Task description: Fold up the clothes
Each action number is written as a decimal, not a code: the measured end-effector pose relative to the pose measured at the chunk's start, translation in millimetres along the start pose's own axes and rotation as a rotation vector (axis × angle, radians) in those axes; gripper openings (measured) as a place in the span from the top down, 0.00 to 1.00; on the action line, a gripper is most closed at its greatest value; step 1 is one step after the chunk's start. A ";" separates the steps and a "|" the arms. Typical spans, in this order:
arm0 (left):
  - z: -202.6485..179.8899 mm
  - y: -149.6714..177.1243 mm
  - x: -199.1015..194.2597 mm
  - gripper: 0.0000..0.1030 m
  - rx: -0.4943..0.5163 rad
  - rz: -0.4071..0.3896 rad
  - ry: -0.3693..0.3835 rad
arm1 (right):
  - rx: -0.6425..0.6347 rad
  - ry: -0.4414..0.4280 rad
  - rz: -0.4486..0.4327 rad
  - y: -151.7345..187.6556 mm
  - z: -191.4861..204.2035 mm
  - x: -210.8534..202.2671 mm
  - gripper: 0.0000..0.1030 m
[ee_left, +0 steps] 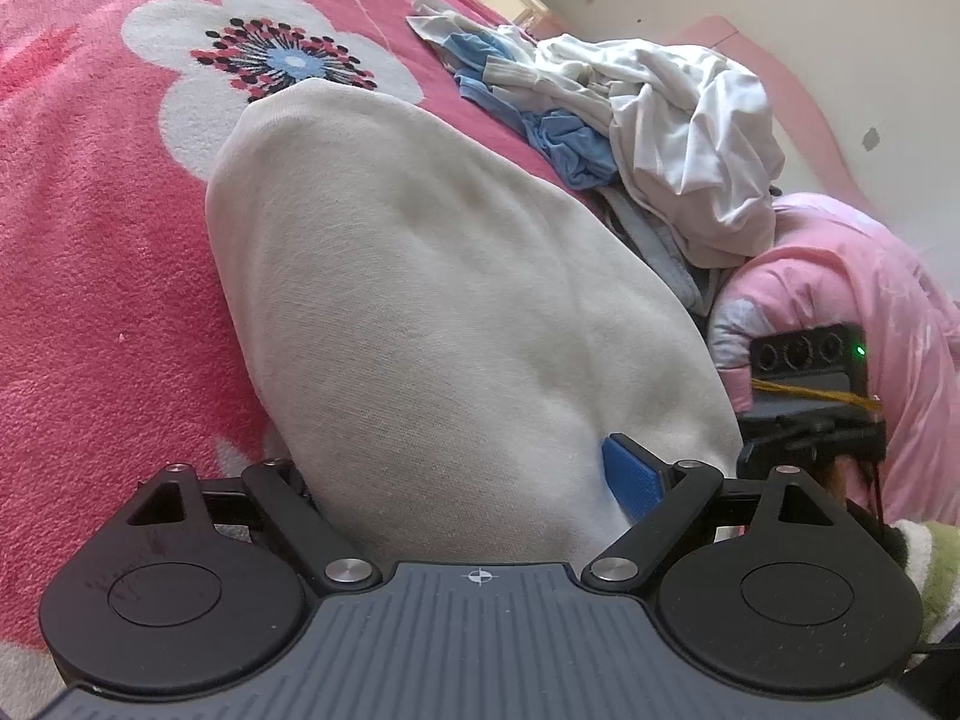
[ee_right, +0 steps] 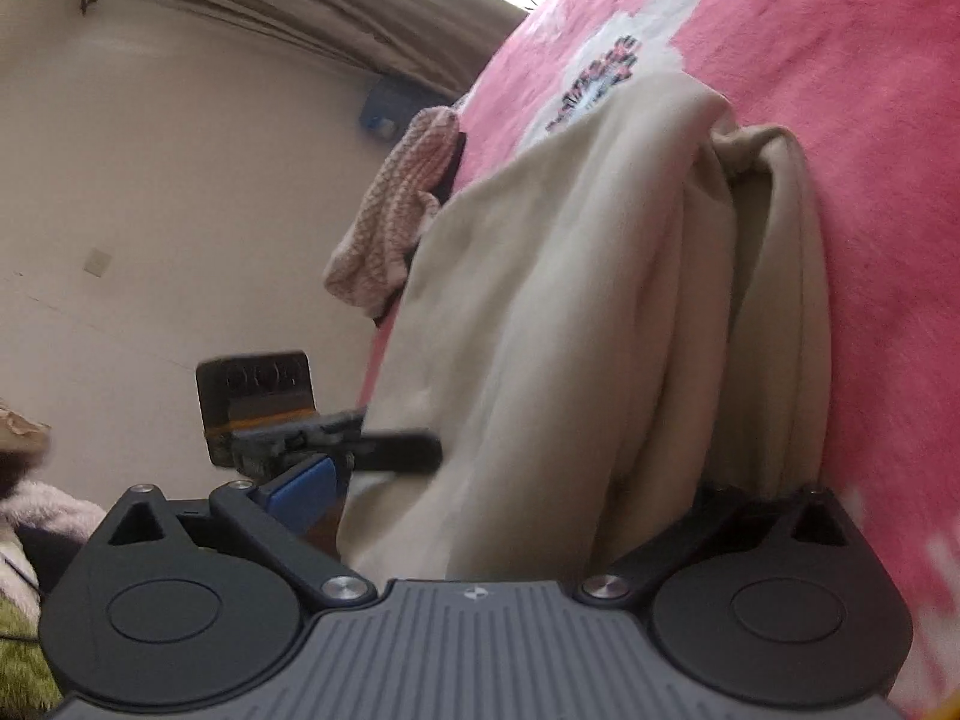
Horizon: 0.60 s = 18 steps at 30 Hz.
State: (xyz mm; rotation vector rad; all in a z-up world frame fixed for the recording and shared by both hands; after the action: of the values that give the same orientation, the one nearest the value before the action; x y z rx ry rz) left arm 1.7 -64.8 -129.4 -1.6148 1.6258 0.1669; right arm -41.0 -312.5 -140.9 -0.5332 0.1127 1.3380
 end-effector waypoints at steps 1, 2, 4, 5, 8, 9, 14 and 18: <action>0.1 0.2 0.3 0.14 0.001 0.000 0.002 | 0.005 -0.011 -0.008 -4.9 -0.8 3.5 0.00; 0.2 0.1 0.6 0.14 0.001 0.000 0.002 | 0.008 -0.020 -0.011 -8.2 -0.8 6.9 0.00; 0.6 0.0 1.3 0.14 -0.001 -0.002 0.003 | -0.003 -0.025 -0.007 -10.3 1.7 10.5 0.00; 0.9 0.1 1.5 0.14 -0.005 -0.003 0.004 | -0.012 -0.016 -0.010 -7.9 2.8 9.2 0.02; -1.1 1.3 0.8 0.15 -0.001 -0.006 -0.004 | -0.017 0.036 -0.038 -1.5 4.2 3.8 0.16; -2.7 1.3 0.9 0.15 0.002 -0.007 -0.011 | -0.015 0.053 -0.049 -0.5 4.4 3.2 0.22; -12.8 0.0 0.7 0.17 0.019 -0.006 -0.050 | -0.032 0.131 -0.101 3.1 11.4 -2.8 0.45; -20.0 -1.1 -3.5 0.18 0.031 -0.012 -0.064 | -0.050 0.163 -0.126 4.0 18.9 -6.5 0.56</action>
State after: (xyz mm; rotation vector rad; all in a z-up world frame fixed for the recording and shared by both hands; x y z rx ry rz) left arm -6.8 -74.5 -113.7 -1.5800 1.5624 0.1850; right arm -50.6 -309.6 -123.2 -0.6810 0.1763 1.1760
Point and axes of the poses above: each gripper's, at about its wrist camera, not at the fingertips, and x roughly the way its jaws point, z to its left, y to its underside, the point moved 6 cm from there along x, roughly the way its jaws point, and after that the axes turned 2 degrees about z, right-handed, at the moved point
